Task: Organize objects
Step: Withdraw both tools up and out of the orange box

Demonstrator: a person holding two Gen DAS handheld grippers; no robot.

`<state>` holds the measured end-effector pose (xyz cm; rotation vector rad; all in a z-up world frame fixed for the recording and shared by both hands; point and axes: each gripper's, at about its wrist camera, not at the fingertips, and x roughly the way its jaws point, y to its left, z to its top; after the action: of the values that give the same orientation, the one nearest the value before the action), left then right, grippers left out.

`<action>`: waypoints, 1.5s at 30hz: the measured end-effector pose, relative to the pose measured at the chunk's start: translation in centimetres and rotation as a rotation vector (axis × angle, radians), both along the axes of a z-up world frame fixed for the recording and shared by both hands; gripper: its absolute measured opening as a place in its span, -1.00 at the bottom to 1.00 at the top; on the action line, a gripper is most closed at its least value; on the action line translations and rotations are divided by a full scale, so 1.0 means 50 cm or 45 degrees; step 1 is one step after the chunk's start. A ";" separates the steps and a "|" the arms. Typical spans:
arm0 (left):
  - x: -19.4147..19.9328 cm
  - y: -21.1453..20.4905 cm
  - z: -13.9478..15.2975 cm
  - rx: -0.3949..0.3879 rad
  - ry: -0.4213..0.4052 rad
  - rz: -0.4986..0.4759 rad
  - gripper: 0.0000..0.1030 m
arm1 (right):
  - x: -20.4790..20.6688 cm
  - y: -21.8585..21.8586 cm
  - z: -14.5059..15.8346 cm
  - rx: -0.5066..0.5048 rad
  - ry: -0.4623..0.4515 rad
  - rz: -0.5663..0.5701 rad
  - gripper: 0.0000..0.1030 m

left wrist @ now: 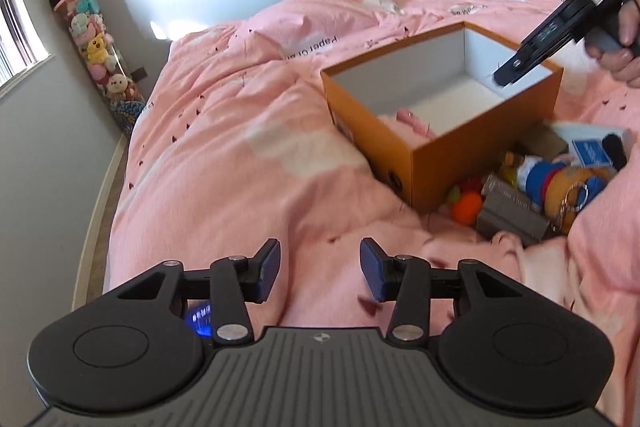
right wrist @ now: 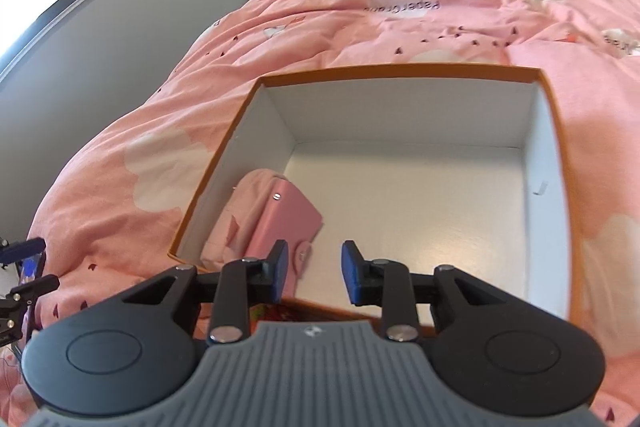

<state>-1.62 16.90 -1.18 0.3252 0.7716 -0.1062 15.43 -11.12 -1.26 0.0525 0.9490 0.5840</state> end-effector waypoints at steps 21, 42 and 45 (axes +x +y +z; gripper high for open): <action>0.095 -0.160 0.079 -0.292 -0.163 -0.373 0.03 | -0.149 -0.097 -0.002 -0.196 0.134 -0.019 -0.29; -0.071 -0.073 0.009 0.018 -0.186 -0.210 0.05 | -0.153 -0.093 -0.011 -0.165 0.183 0.084 -0.28; -0.087 -0.039 -0.011 0.144 -0.188 -0.179 0.05 | -0.155 -0.087 -0.007 -0.157 0.185 0.084 -0.27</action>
<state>-5.99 14.96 -1.75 0.4896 0.6089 -0.1691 7.68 -15.45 -1.60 -0.0472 1.1296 0.5869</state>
